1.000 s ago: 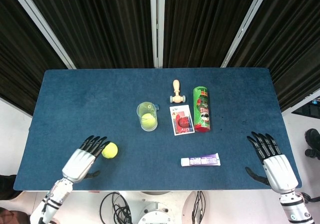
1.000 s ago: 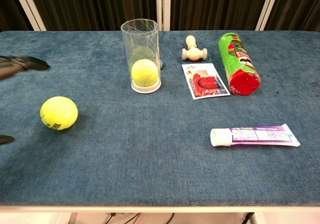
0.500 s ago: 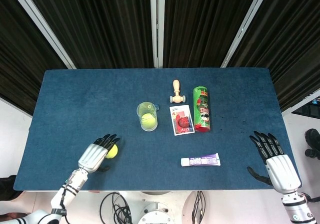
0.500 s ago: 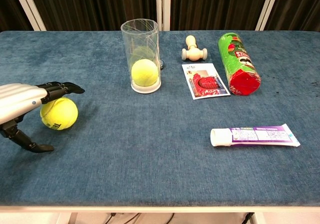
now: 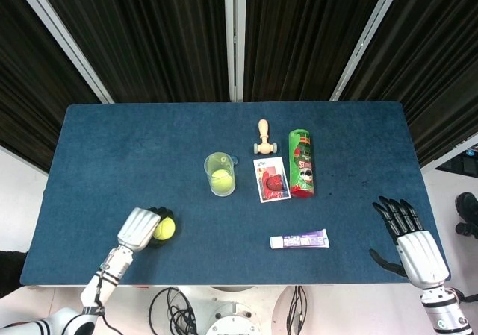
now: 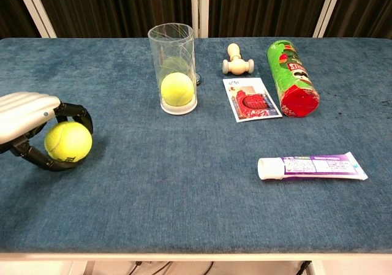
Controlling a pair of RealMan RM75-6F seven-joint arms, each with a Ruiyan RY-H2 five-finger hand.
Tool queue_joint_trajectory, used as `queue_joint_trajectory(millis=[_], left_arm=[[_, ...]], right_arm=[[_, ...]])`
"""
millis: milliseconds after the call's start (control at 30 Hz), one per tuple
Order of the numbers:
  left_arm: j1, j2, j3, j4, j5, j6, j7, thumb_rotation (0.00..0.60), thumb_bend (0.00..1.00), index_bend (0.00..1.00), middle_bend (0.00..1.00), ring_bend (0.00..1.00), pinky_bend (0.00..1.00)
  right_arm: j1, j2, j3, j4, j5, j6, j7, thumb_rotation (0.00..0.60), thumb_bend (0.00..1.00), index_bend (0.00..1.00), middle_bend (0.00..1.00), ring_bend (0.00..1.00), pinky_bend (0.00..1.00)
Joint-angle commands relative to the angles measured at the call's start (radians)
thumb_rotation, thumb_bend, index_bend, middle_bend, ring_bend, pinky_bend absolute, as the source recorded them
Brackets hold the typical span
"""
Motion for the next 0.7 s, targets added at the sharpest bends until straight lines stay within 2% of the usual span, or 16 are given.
queue_joint_trajectory(millis=[33, 167, 433, 567, 700], left_arm=[[0.0, -0.004, -0.006, 0.008, 0.017, 0.033, -0.012, 0.6, 0.25, 0.6, 0.55, 0.62, 0.9], [-0.012, 0.042, -0.034, -0.041, 0.024, 0.064, 0.014, 0.6, 0.26, 0.61, 0.56, 0.64, 0.91], [-0.072, 0.172, -0.161, -0.263, -0.01, 0.085, 0.095, 0.6, 0.25, 0.61, 0.56, 0.64, 0.91], [-0.132, 0.188, -0.225, -0.342, -0.058, 0.038, 0.098, 0.6, 0.25, 0.61, 0.56, 0.65, 0.91], [-0.214, 0.167, -0.295, -0.384, -0.166, -0.032, 0.167, 0.6, 0.25, 0.61, 0.57, 0.64, 0.9]], right_arm=[[0.0, 0.001, 0.0, -0.001, -0.001, 0.001, 0.001, 0.6, 0.18, 0.0, 0.0, 0.0, 0.0], [-0.002, 0.004, 0.0, -0.003, -0.003, 0.006, 0.006, 0.6, 0.18, 0.0, 0.0, 0.0, 0.0], [-0.004, 0.009, -0.004, -0.007, -0.011, 0.009, 0.009, 0.6, 0.18, 0.0, 0.0, 0.0, 0.0], [-0.005, 0.01, -0.005, -0.005, -0.013, 0.011, 0.012, 0.6, 0.18, 0.0, 0.0, 0.0, 0.0], [-0.002, 0.015, -0.011, -0.005, -0.02, 0.001, 0.009, 0.6, 0.18, 0.0, 0.0, 0.0, 0.0]])
